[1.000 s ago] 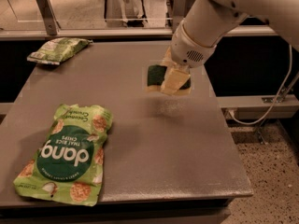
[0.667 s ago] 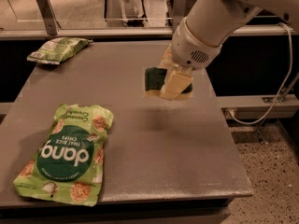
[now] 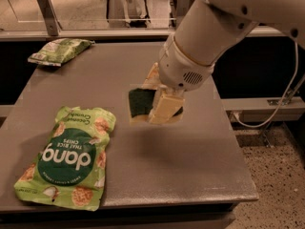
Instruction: Move sponge near green rice chip bag
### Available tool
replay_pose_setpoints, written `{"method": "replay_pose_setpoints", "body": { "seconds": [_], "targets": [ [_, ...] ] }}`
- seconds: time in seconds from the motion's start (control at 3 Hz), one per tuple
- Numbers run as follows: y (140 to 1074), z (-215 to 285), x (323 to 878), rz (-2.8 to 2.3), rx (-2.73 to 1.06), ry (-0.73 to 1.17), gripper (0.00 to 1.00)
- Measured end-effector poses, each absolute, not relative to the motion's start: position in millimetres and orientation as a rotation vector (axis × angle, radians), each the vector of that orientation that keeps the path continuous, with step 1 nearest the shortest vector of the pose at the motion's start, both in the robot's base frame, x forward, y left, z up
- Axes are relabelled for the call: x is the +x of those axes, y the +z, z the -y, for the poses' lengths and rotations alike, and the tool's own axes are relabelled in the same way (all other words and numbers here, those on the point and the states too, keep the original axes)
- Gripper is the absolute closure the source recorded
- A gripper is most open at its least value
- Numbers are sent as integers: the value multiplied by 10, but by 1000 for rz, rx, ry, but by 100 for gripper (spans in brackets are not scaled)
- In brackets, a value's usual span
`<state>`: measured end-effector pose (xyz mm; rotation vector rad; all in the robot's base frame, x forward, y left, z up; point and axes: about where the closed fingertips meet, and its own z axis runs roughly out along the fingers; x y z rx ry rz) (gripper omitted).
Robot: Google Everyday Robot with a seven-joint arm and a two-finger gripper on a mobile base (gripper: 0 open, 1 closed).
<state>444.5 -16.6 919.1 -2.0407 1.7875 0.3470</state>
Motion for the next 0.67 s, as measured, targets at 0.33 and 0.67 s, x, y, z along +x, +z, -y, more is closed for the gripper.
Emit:
{"method": "replay_pose_setpoints", "body": {
  "seconds": [0.33, 0.67],
  "targets": [
    [9068, -130, 4346, -1712, -2105, 317, 60],
    [9065, -159, 4334, -1705, -2108, 312, 36]
  ]
}}
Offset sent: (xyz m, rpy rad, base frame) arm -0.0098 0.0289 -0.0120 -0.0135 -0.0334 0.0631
